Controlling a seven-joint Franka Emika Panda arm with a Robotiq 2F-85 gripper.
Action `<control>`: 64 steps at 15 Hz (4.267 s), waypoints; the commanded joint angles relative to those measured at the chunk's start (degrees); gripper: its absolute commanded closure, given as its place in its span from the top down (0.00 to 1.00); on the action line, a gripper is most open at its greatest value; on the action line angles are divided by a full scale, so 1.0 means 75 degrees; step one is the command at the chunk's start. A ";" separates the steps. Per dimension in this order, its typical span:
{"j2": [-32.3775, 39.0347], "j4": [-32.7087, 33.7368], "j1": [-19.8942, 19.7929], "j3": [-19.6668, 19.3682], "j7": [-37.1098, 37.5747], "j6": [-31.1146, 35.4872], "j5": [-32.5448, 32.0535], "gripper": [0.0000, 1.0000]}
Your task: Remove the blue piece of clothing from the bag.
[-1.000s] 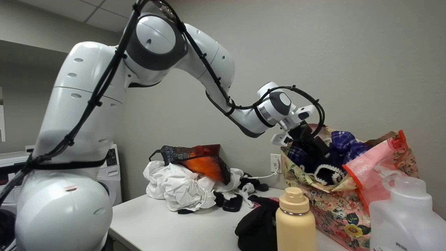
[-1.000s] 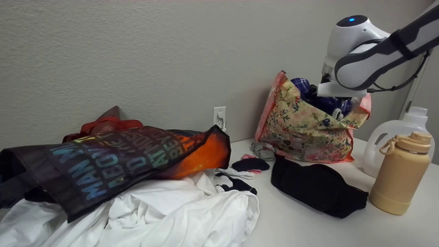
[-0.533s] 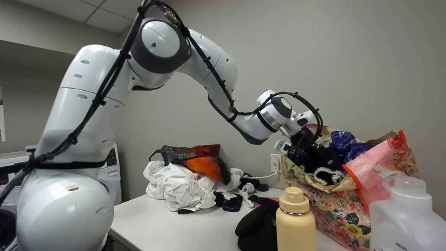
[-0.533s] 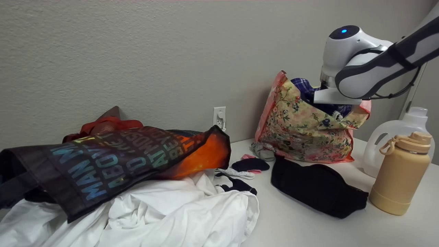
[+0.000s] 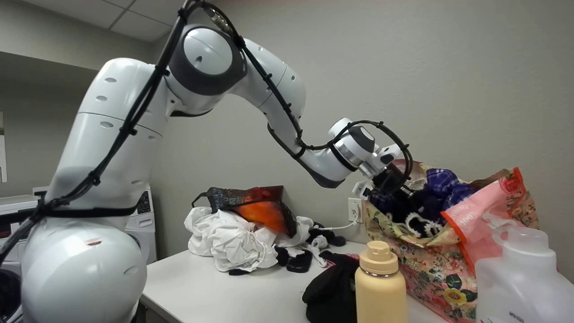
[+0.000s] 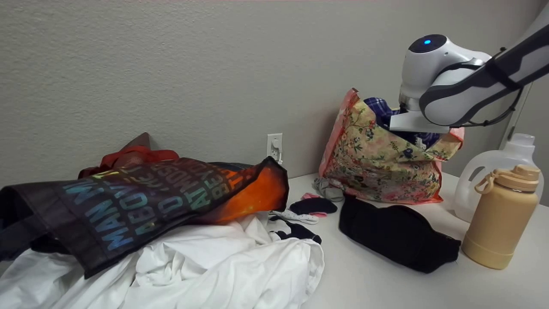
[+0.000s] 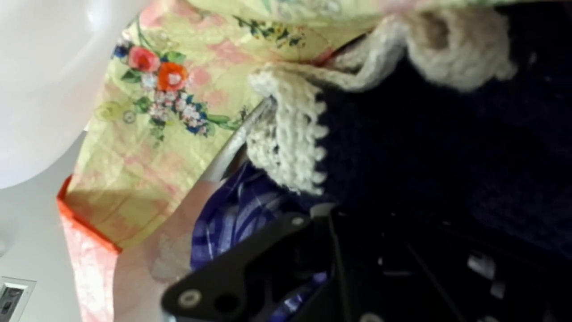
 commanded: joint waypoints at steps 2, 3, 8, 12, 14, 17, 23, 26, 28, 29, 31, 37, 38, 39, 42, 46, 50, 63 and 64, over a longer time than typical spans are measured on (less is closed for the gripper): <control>-0.0247 0.0056 0.0156 0.0111 0.0425 -0.0305 -0.0129 0.07; -0.0372 0.0132 0.0235 0.0133 0.0555 -0.0452 -0.0142 0.07; -0.1219 0.0491 0.0504 0.0278 0.1566 -0.1372 -0.0560 0.07; -0.1950 0.0623 0.0343 0.0788 0.1491 -0.2309 -0.0444 0.07; -0.2262 0.0572 0.0228 0.1025 0.1146 -0.2474 -0.0068 0.06; -0.2722 0.0587 0.0062 0.1201 0.1337 -0.2364 0.0133 0.07; -0.3438 0.1175 -0.0346 0.1378 0.1892 -0.2089 -0.0108 0.07; -0.3569 0.1886 -0.0515 0.1495 0.1928 -0.2020 0.0007 0.06; -0.3566 0.2410 -0.0526 0.1556 0.1695 -0.2198 0.0254 0.06; -0.3561 0.2673 -0.0525 0.1582 0.1558 -0.2272 0.0429 0.06; -0.3544 0.3165 -0.0524 0.1607 0.1304 -0.2358 0.0843 0.06; -0.3451 0.4596 -0.0527 0.1571 -0.0502 -0.3173 0.2796 0.06; -0.3467 0.4804 -0.0298 0.1360 -0.0707 -0.3386 0.3004 0.06; -0.3445 0.5092 -0.0302 0.1325 -0.0947 -0.3624 0.3248 0.06; -0.3389 0.5904 -0.0295 0.1236 -0.1622 -0.4391 0.3874 0.05; -0.3277 0.6945 -0.0290 0.1230 -0.2416 -0.5644 0.4388 0.06; -0.3154 0.7674 -0.0182 0.1331 -0.3191 -0.7024 0.4636 0.05; -0.3662 0.5885 0.1131 0.2526 -0.5540 -0.9119 0.4952 0.06; -0.3775 0.5283 0.1219 0.2633 -0.5485 -0.8878 0.4881 0.06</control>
